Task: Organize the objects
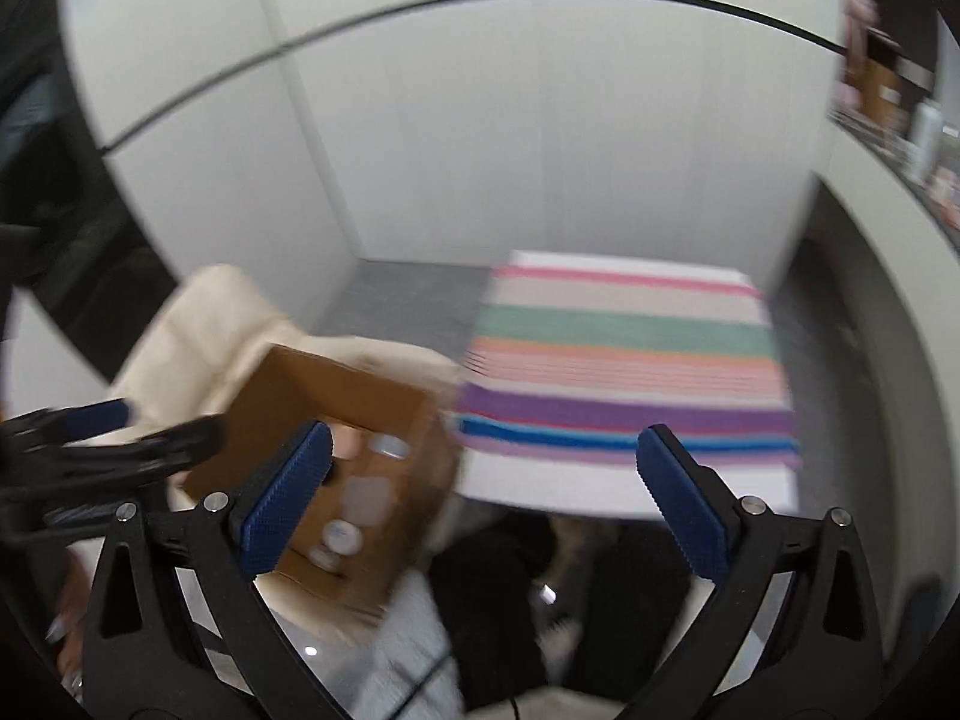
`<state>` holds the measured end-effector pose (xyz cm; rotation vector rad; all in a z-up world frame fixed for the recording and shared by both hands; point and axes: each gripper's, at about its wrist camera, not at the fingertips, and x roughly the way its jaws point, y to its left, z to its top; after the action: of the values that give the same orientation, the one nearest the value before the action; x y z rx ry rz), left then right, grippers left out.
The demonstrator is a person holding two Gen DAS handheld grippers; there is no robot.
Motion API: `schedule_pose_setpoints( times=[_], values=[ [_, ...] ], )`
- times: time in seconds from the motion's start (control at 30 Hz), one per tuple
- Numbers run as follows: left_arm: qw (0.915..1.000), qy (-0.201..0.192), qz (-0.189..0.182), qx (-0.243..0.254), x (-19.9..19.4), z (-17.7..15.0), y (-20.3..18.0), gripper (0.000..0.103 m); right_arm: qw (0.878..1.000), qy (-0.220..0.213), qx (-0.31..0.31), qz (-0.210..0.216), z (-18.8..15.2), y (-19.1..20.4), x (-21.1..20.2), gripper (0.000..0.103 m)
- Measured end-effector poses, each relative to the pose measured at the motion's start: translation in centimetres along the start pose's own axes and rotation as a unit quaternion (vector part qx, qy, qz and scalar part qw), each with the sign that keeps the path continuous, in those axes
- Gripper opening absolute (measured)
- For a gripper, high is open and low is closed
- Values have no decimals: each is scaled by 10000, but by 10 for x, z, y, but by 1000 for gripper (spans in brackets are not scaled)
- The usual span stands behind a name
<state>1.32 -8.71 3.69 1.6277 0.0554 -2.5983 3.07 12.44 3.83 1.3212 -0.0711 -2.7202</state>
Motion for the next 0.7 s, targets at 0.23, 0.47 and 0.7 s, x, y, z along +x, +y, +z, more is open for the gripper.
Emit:
schedule_pose_setpoints(
  times=[0.23, 0.47, 0.7],
  values=[
    [9993, -253, 95, 241, -35, -16, -23, 100, 9944, 923, 214, -470, -9, -18, -7, 103],
    [9972, -325, 166, 657, -47, -28, -45, 100, 9926, 960, 666, -319, -13, -38, -23, 103],
    [9978, -196, 110, 617, -40, -28, -46, 100, 9941, 810, 562, -444, -18, -30, -26, 103]
  ],
)
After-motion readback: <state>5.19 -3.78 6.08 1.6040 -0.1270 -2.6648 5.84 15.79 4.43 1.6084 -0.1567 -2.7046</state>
